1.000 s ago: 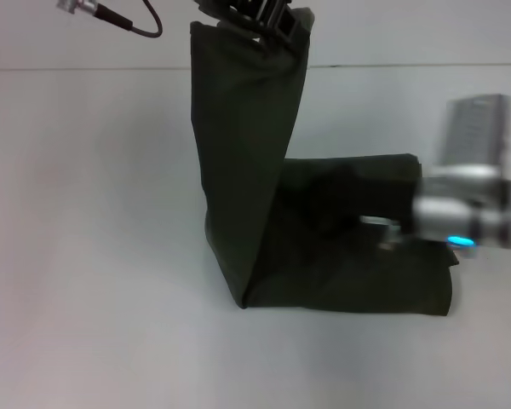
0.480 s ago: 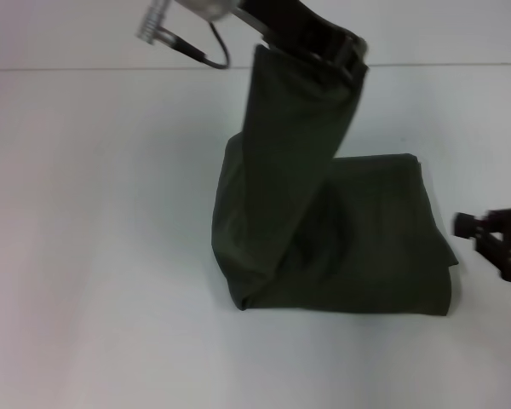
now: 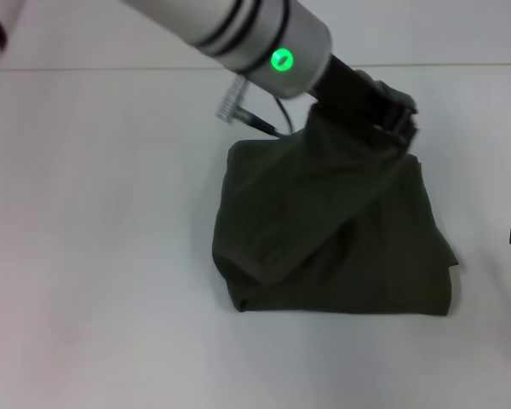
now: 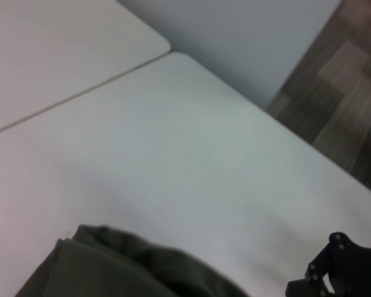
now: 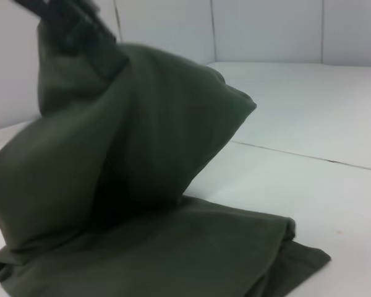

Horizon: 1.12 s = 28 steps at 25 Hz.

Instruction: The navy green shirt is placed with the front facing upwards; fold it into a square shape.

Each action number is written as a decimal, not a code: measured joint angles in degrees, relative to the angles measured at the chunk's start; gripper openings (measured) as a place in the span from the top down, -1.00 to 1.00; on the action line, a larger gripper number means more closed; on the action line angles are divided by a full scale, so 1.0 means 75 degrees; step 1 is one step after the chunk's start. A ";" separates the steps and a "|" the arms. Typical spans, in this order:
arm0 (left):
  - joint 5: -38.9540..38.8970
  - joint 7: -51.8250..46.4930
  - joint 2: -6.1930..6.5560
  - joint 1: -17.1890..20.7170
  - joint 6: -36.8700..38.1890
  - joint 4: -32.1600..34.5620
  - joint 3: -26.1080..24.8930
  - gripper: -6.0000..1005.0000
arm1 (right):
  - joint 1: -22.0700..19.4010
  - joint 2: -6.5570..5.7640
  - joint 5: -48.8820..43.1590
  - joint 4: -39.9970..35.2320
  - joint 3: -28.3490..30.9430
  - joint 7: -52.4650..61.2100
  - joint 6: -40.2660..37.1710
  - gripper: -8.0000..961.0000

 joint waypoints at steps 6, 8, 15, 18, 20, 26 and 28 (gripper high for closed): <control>-0.0959 -0.0173 -0.0004 0.0289 -0.0555 0.0026 0.0681 0.57 | 0.0016 -0.0063 -0.0164 -0.0007 0.0115 0.0058 -0.0019 0.78; -0.1038 -0.0232 -0.0005 0.0294 -0.0466 0.0065 0.0688 0.53 | 0.0034 -0.0102 -0.0191 -0.0009 0.0146 0.0061 -0.0025 0.78; -0.1039 -0.0285 0.0033 0.0679 -0.0337 0.0455 0.0646 -0.04 | 0.0034 -0.0221 -0.0193 -0.0019 0.0187 0.0065 -0.0191 0.76; -0.0982 0.0047 0.0048 0.1129 -0.0534 0.0703 0.0626 -0.17 | 0.0013 -0.0267 -0.0193 -0.0193 0.0245 0.0122 -0.0410 0.76; -0.1000 0.0501 0.0053 0.1505 -0.0728 0.0806 0.0560 -0.26 | 0.0000 -0.0267 -0.0192 -0.0449 0.0261 0.0278 -0.0588 0.75; -0.1155 0.2249 0.0040 0.2662 -0.1095 0.0716 0.0336 -0.60 | 0.0133 -0.0155 -0.0661 -0.1625 0.0245 0.1160 -0.1343 0.74; -0.1246 0.2552 0.0037 0.2845 -0.1139 0.0715 0.0324 -0.77 | 0.0250 -0.0069 -0.0957 -0.2106 0.0243 0.1552 -0.1540 0.74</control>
